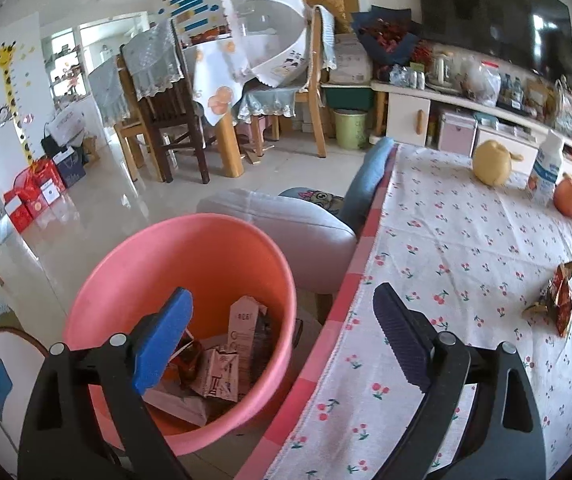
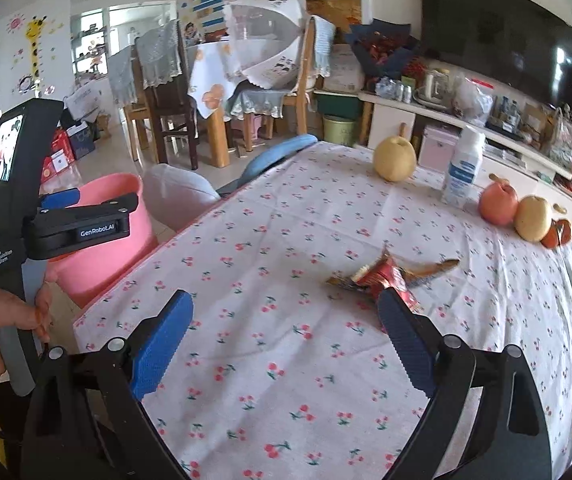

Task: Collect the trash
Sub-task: 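Move both tools back toward the remaining packets on the table, then grasp red snack bag with left gripper while right grasps coffee packet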

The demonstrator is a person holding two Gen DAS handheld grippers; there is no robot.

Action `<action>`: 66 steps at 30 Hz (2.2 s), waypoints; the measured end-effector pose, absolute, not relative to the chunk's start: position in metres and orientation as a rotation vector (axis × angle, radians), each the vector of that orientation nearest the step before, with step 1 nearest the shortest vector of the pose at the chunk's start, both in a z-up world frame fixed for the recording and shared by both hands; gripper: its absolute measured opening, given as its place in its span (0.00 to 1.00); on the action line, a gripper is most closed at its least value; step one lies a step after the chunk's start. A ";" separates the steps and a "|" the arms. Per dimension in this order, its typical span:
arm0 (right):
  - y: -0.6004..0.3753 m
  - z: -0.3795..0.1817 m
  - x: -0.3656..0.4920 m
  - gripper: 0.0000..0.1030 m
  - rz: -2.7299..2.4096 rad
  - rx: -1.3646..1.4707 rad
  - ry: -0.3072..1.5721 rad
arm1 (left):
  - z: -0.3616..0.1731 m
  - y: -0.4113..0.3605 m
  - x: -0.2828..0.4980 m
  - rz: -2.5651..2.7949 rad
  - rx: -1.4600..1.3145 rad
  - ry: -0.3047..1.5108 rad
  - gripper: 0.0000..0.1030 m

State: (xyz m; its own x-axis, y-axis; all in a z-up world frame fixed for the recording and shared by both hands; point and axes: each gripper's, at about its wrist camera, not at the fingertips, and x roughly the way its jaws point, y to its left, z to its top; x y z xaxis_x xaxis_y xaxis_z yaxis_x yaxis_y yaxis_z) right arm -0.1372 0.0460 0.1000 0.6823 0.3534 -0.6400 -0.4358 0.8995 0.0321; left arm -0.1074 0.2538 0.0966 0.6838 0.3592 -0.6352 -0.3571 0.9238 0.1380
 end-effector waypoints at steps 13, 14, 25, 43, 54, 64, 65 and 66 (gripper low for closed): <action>-0.001 0.090 -0.129 0.91 0.409 -0.063 0.730 | 0.092 0.215 -0.093 0.353 0.051 0.734 0.90; -0.006 0.090 -0.129 0.91 0.402 -0.055 0.730 | 0.092 0.212 -0.092 0.346 0.057 0.734 0.90; -0.057 0.096 -0.115 0.91 0.324 0.006 0.730 | 0.089 0.168 -0.079 0.233 0.121 0.735 0.90; -0.147 0.077 -0.052 0.91 0.292 0.310 0.856 | 0.077 0.076 -0.063 -0.261 0.023 0.762 0.90; -0.142 0.048 -0.006 0.76 0.416 0.502 0.941 | 0.041 0.028 -0.024 -0.303 0.136 0.859 0.90; -0.116 0.031 0.025 0.58 0.457 0.455 0.982 | 0.027 0.031 -0.002 -0.312 0.070 0.931 0.80; -0.114 0.032 0.027 0.57 0.460 0.447 0.974 | 0.025 0.030 0.000 -0.307 0.061 0.943 0.79; -0.112 0.031 0.029 0.53 0.467 0.444 0.976 | 0.024 0.030 0.001 -0.303 0.061 0.948 0.77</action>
State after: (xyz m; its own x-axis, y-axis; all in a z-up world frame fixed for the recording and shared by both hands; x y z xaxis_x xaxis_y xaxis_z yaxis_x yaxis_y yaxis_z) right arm 0.0292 -0.1123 0.0307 0.4788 0.5608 -0.6755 -0.1744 0.8148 0.5528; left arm 0.0007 0.0305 0.0237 0.5445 -0.2284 -0.8070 0.2814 0.9562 -0.0807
